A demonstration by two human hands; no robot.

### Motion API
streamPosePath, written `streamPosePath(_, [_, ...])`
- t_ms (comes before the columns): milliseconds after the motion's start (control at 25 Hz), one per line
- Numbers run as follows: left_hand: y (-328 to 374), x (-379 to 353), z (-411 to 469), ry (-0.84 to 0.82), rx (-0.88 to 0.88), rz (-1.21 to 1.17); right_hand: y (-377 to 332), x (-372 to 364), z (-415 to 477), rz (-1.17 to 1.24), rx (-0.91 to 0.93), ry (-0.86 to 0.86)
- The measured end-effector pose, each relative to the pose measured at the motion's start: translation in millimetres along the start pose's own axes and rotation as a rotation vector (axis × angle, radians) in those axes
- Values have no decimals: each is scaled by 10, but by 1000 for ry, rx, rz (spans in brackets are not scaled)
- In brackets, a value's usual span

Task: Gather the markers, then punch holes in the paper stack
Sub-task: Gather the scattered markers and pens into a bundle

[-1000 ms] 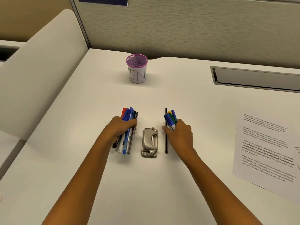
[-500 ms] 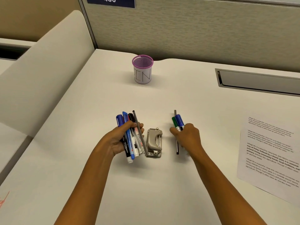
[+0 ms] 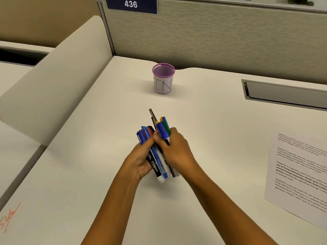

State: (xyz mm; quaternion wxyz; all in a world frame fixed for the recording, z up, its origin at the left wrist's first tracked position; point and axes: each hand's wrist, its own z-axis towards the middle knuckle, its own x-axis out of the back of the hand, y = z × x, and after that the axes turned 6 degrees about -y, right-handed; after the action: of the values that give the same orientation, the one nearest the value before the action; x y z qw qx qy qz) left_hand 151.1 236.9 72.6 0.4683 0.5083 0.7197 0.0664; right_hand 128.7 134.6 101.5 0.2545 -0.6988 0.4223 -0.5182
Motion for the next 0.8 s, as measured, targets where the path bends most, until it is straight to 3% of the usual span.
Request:
streamPosePath(160, [32,28,-93,-48,51,-203,-75,-185,-6,-156,-29,34])
streamPosePath(440, [176,142,-220,-102,2,-183,-35,-285,8,-89,-14,-185])
streamPosePath(520, [237,159,-283,-165,24,-107,-26,-247,42,-18,-14,-254])
streamPosePath(640, [264,162,-346,-190,-47,112,39,-297,73,66,91,-156])
streamPosePath(800, [198,128,-345,-27,-411,483,104,-548,101,330,347,28])
